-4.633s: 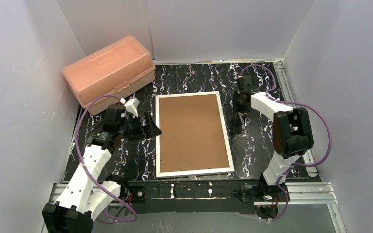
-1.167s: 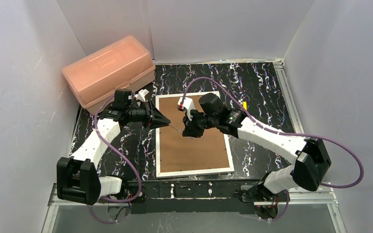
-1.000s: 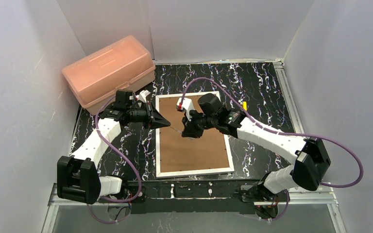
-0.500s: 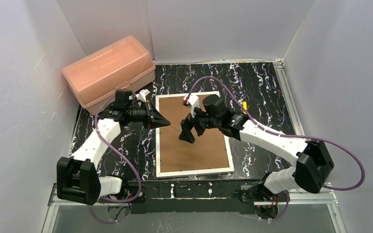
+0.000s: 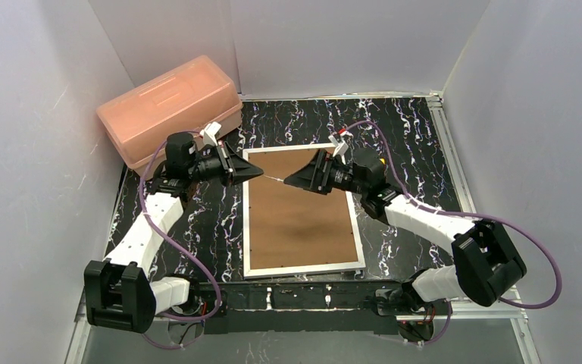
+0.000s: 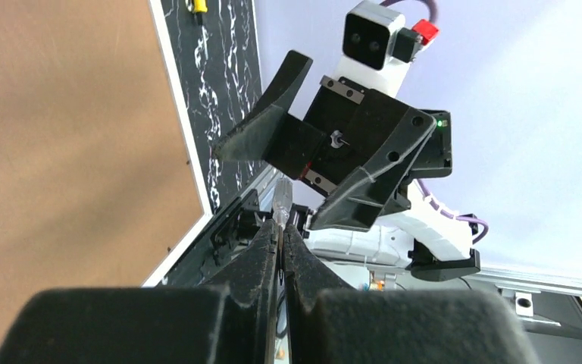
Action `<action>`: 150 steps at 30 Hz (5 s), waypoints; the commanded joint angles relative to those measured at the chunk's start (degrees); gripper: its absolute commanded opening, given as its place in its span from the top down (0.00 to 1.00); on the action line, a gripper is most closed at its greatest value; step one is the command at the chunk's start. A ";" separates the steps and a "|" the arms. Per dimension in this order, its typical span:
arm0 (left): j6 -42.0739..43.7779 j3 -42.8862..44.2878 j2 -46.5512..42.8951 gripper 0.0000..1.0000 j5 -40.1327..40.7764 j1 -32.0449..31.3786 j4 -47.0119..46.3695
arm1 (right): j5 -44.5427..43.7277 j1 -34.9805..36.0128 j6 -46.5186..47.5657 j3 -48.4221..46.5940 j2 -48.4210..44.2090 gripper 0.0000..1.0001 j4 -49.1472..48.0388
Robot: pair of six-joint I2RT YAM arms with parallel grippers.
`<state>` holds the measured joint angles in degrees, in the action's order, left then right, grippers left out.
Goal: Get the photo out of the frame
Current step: Pick up the screwdriver from the center of the board, then release the photo frame item from the photo frame.
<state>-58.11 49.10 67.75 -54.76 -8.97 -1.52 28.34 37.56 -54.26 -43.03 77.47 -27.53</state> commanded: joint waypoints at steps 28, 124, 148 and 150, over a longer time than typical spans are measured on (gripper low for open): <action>-16.14 0.22 -4.55 1.00 4.01 0.27 -22.47 | -5.42 0.15 -42.52 2.65 6.27 0.54 -43.25; 22.94 -11.79 -2.16 0.29 49.53 -14.85 19.95 | -20.51 -10.79 20.81 -14.63 -0.47 0.99 50.59; 31.16 -9.25 13.08 0.79 45.64 -17.23 11.56 | -5.81 -13.08 22.47 -4.42 -5.58 0.99 40.47; 31.45 -9.56 13.17 0.83 44.46 -17.87 10.36 | -0.22 -13.28 23.48 -4.11 -3.89 0.99 39.06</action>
<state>-29.56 39.42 79.53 -6.61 -25.34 10.52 14.94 24.71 -33.58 -48.73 72.53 18.55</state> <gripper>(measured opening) 0.218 0.245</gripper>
